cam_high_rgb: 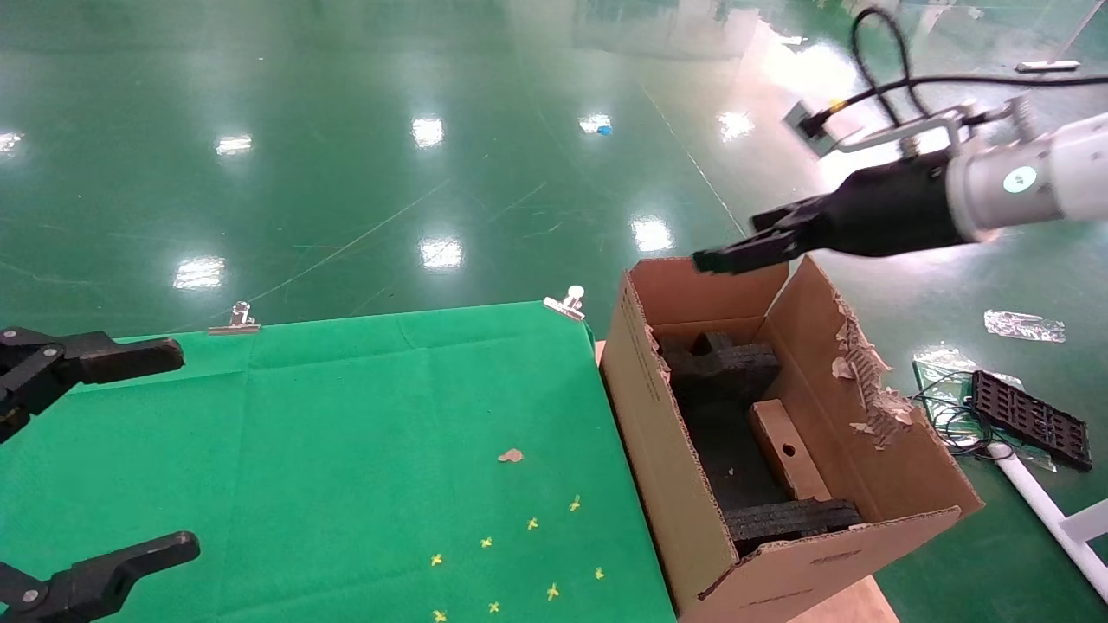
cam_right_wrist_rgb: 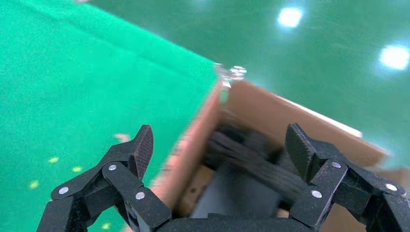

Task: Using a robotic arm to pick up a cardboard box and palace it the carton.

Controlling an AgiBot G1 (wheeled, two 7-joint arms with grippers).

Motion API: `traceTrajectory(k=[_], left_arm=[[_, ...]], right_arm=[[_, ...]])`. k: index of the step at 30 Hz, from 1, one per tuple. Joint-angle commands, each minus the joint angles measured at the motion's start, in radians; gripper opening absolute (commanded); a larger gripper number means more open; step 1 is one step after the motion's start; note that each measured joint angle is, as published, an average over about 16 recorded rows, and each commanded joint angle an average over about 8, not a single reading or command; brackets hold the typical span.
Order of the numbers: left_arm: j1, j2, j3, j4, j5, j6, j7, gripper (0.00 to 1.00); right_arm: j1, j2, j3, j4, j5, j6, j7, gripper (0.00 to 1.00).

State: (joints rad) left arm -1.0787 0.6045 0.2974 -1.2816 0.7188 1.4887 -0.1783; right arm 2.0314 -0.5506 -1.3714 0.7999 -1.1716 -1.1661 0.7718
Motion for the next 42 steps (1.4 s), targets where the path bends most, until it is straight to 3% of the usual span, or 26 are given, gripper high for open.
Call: traceTrajectory(k=[1,42], left_arm=[[0.0,0.0,0.0,0.0,0.0,0.0,0.0,1.0],[-0.001,-0.001,0.002,0.0,-0.002,-0.001,0.001,1.0]], right_arm=[[-0.039,-0.002,0.044,0.02,0.018,-0.013,-0.024,1.0],[-0.831,-0.053,0.948,0.42,0.383,-0.286,-0.507,1.0]])
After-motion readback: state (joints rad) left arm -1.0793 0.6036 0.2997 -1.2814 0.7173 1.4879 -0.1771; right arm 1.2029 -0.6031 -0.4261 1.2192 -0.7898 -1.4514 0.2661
